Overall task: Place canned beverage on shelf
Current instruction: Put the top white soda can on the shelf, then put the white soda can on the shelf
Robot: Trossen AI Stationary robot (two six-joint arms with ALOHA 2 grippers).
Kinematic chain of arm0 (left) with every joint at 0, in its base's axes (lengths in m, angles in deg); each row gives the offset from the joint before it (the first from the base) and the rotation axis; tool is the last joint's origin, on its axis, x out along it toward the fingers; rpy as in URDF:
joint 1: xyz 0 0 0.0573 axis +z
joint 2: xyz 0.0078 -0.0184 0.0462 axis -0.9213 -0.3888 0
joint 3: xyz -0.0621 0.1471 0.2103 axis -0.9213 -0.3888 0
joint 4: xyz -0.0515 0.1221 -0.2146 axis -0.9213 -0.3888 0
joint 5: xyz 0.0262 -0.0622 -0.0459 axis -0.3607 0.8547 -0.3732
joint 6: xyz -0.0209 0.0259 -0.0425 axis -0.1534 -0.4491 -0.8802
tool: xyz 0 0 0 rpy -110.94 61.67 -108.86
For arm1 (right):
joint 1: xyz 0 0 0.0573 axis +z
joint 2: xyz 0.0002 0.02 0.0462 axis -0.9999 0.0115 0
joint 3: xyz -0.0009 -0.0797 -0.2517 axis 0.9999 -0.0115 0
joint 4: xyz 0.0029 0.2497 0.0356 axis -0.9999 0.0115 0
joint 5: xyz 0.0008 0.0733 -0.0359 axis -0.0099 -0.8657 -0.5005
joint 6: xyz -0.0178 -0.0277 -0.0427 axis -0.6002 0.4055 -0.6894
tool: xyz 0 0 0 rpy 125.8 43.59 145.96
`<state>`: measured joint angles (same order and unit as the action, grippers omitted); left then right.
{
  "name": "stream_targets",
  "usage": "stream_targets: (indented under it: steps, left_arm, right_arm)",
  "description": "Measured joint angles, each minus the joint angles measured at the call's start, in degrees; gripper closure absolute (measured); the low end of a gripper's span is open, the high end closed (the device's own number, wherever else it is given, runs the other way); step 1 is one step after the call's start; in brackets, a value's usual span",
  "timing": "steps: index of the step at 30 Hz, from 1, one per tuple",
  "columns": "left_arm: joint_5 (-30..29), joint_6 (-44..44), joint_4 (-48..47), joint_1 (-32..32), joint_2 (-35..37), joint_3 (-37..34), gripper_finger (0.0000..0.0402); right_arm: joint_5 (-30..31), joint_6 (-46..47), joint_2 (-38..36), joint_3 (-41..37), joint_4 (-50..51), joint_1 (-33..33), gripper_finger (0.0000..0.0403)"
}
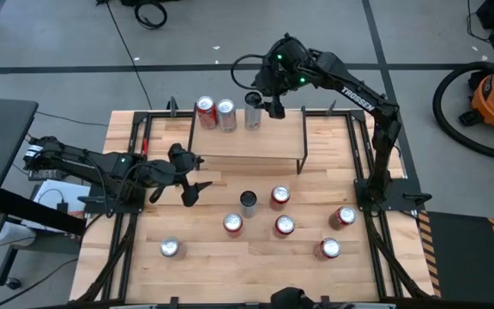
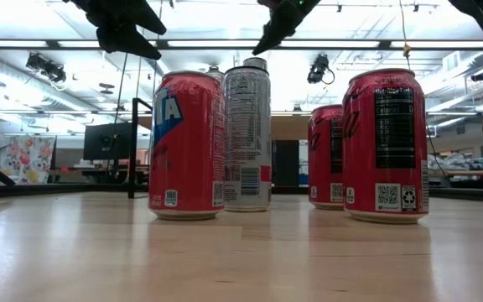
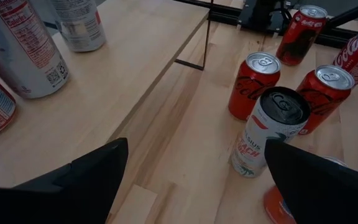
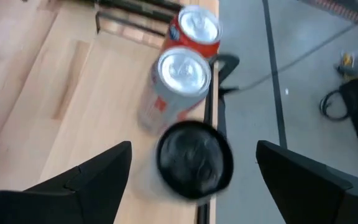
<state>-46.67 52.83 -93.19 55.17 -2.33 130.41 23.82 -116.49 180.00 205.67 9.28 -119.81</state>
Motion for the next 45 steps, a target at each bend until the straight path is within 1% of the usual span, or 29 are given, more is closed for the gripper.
stream_targets:
  steps: [2,5,7,9,15,21,24,29,33,37,43,45]
  left_arm:
    - [0.00,0.01,-0.03,-0.01,0.01,0.01,0.0012]
    - [0.00,0.19,-0.05,-0.02,0.01,0.01,0.0012]
    - [0.00,0.70,-0.07,-0.02,-0.01,0.01,0.0012]
    - [0.00,0.92,-0.07,-0.02,0.02,0.01,0.0012]
    - [0.00,0.96,-0.70,-0.02,-0.01,0.01,0.0012]
    - [-0.01,0.94,-0.75,-0.02,0.02,0.01,0.0012]
    - [-0.02,0.96,-0.79,-0.02,0.02,0.01,0.0012]
    - [-0.02,0.96,-0.79,-0.02,0.02,0.01,0.0012]
    - [-0.17,1.10,-0.87,-0.02,0.02,0.01,0.0012]
    - [-0.94,1.06,-1.94,-0.02,0.02,0.01,0.0012]
    - [-4.63,0.79,-3.06,-0.02,0.02,0.01,0.0012]
    - [-5.61,2.07,-2.72,0.35,0.02,0.01,0.0012]
  right_arm:
    - [2.03,1.59,-0.06,0.35,1.88,0.03,0.0049]
    - [3.35,3.42,-0.04,-0.06,4.46,-0.14,0.0054]
    - [4.77,4.41,-0.09,-1.46,4.19,-0.31,0.0057]
    - [4.74,5.31,-0.12,-3.54,4.19,-0.81,0.0062]
    - [4.55,6.06,-0.50,-9.50,-1.04,-2.13,0.0074]
    - [3.86,5.90,-0.48,-14.22,-6.91,-2.96,0.0076]
    - [3.86,5.22,-0.47,-15.23,-8.72,-3.21,0.0076]
    - [3.76,4.28,-0.46,-15.65,-8.38,-3.69,0.0076]
    - [5.78,4.42,-1.42,-15.65,-7.23,-3.64,0.0076]
    - [10.08,7.40,-3.79,-15.63,-5.19,-1.44,0.0076]
    - [17.24,12.00,-5.98,-15.63,-1.49,5.19,0.0076]
    - [18.14,13.29,-6.51,-16.08,-1.00,7.36,0.0076]
